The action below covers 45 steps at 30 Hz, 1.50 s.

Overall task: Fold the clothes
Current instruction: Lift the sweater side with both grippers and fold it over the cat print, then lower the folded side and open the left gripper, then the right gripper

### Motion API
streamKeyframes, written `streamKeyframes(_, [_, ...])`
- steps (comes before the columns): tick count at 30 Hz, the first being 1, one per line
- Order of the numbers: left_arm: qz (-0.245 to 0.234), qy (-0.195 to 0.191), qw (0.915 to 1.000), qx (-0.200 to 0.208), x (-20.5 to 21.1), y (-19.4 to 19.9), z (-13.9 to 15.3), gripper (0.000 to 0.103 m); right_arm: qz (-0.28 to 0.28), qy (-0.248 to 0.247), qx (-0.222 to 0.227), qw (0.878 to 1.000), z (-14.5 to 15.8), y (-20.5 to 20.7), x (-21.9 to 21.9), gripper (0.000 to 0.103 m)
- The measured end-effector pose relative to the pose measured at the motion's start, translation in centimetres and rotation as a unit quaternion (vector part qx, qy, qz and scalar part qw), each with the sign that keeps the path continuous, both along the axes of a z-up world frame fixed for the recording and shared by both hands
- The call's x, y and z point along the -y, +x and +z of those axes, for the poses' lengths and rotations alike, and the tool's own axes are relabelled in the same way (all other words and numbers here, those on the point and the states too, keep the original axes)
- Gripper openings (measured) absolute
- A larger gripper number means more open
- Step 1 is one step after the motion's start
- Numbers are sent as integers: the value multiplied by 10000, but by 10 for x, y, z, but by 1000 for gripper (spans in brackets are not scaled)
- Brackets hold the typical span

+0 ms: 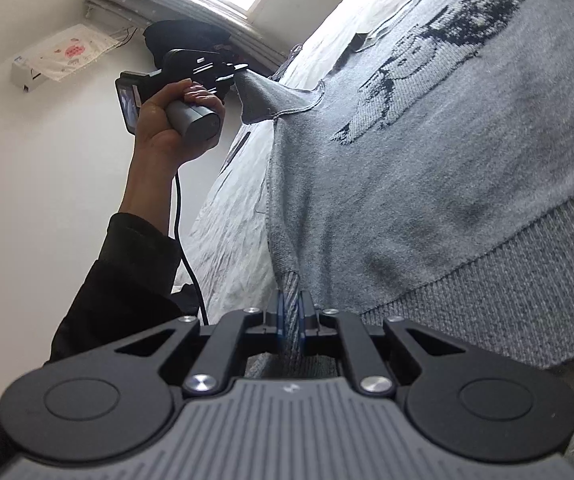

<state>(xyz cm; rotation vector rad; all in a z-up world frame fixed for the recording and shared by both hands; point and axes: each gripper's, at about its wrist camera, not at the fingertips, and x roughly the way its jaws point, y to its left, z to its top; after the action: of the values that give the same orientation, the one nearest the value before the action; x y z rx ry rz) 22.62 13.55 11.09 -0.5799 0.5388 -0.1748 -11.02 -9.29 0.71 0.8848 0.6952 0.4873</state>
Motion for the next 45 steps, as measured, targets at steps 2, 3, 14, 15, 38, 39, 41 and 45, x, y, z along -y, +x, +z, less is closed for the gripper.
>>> streamKeyframes(2, [-28,50,10000,-16,7,1,-1,3,-49,128,-42,9999,-2,-2,5,9])
streamKeyframes(3, [-46,75,10000,-20,11,1,-2,3,-73,166,-61,9998,-3,-2,7,9])
streamKeyframes(14, [-336,227,9990,194,56,-4,2,3,-219,210,-114,9995,-9,-16,24,10])
streamKeyframes(15, [-366,241,9988,227,62,-5,3,3,-237,174,-100,9995,-8,-19,26,10])
streamKeyframes(38, [-671,730,9944,353,150,-13,-25,3,-685,-533,190,9960,-9,-45,48,10])
streamKeyframes(39, [-662,708,9947,352,151,-13,-26,3,-694,-551,191,9959,-10,-45,48,10])
streamKeyframes(41, [-669,669,9950,325,152,-12,-29,3,-712,-588,193,9955,-10,-45,49,10])
streamKeyframes(45, [-880,434,9951,116,152,-8,-37,4,-733,-637,157,9951,-12,-42,49,12])
